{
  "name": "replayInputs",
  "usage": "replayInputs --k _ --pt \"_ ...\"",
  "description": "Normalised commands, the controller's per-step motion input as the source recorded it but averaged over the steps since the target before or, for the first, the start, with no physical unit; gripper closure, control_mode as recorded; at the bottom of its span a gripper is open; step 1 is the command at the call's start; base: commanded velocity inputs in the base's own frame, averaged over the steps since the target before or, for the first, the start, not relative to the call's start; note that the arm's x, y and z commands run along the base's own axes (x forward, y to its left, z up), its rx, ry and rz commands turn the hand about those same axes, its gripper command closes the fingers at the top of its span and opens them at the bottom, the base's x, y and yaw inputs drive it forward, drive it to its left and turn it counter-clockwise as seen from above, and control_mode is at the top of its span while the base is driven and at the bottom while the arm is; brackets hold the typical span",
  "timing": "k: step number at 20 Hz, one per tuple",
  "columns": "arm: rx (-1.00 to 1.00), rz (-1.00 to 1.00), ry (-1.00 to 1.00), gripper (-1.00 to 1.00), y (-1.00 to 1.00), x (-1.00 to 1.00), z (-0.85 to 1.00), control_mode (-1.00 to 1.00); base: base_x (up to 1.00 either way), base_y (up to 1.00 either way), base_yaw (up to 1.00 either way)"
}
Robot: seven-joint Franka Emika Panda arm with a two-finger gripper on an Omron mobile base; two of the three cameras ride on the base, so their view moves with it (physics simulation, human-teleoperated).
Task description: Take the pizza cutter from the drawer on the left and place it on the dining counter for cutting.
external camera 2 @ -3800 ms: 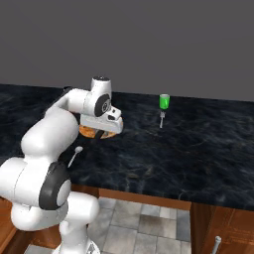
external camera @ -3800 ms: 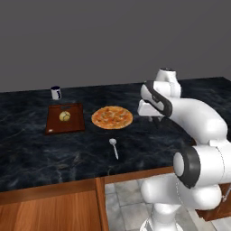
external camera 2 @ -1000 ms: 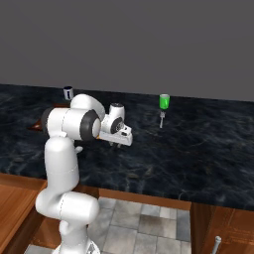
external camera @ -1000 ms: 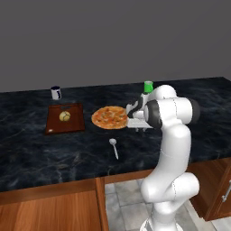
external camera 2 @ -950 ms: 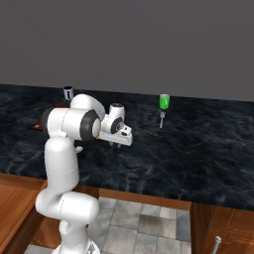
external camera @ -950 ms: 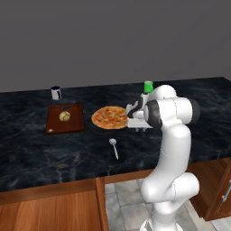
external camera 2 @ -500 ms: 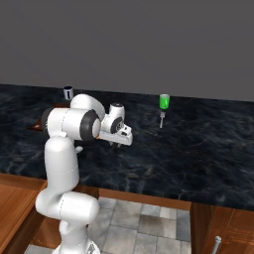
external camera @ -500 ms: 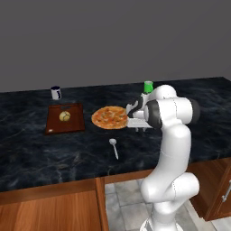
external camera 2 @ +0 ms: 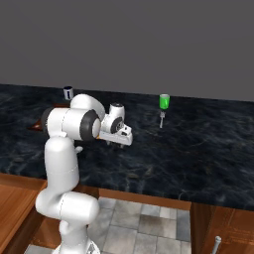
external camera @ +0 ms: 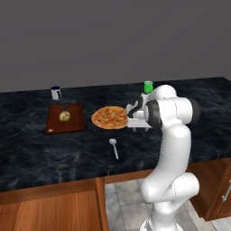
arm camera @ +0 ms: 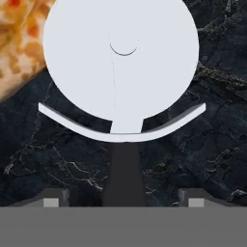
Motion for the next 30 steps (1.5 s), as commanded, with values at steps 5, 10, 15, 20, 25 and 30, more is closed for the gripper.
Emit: replayInputs --k 5,10,15,20,25,30 --pt "0.00 0.00 0.00 -1.00 0.00 -0.02 0.32 -1.00 0.00 0.00 0.00" --pt "0.00 0.00 0.00 -1.00 0.06 -0.37 0.64 -1.00 0.00 0.00 0.00" --pt "0.00 0.00 0.00 -1.00 0.02 -0.90 0.39 -1.00 0.00 0.00 0.00" --pt "0.00 0.00 0.00 -1.00 0.00 -1.00 0.27 -1.00 0.00 0.00 0.00" --pt "-0.02 -0.03 -0.03 -1.00 0.05 -0.99 0.64 -1.00 0.00 0.00 0.00" --pt "-0.01 0.00 0.00 -1.00 0.04 -0.72 0.77 -1.00 0.00 0.00 0.00"
